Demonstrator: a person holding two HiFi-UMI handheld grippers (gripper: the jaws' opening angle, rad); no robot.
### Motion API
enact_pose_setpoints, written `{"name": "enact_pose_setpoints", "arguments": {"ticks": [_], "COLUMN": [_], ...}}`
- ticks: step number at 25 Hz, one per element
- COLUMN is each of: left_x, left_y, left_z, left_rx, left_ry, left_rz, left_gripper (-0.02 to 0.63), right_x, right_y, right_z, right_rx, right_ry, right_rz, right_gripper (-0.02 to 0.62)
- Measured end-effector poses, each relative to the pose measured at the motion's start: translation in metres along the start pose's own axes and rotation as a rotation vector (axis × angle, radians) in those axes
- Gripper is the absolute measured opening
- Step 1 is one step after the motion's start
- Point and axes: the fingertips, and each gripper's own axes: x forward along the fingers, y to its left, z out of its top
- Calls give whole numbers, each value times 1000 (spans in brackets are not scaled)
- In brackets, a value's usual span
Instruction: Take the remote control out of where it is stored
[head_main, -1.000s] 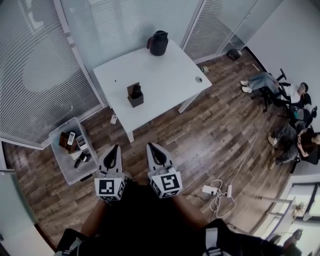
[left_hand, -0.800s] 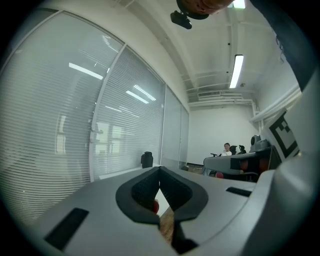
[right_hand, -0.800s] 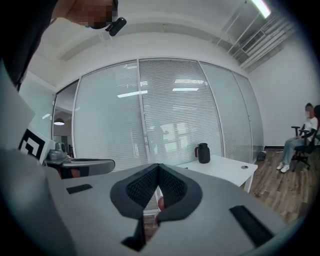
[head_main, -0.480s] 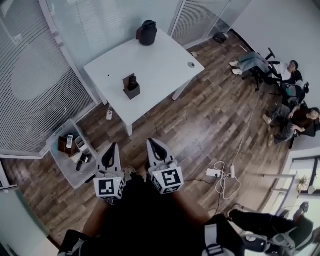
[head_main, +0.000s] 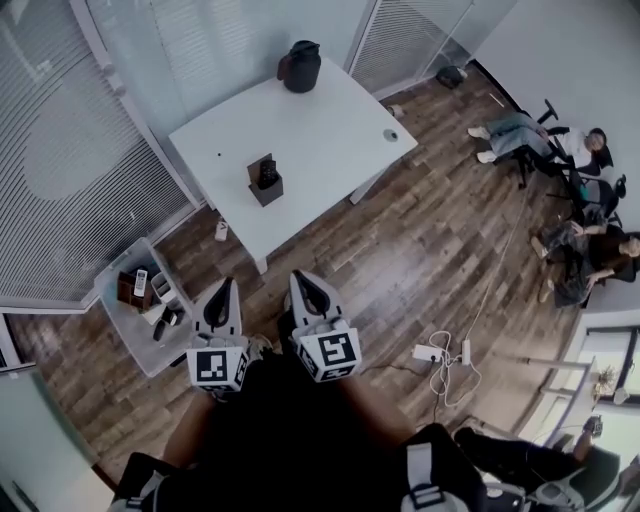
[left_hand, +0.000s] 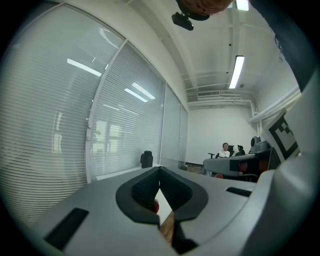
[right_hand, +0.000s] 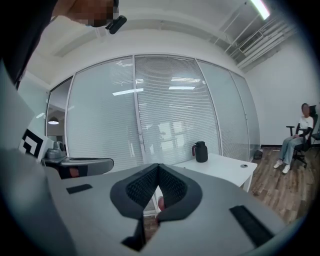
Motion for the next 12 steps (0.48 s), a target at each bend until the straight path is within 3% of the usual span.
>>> {"name": "enact_pose_setpoints", "arguments": {"ticks": [12], "left_x": [98], "left_y": [3], "left_z": [24], "left_rx": [13], "left_ry": [26], "left_rz": [37], "left_gripper": [6], "right_x": [75], "right_y": [-64], "right_z": [32], "right_rx": [16], "right_ry": [-26], "right_rz": [60], "right_gripper": [2]}}
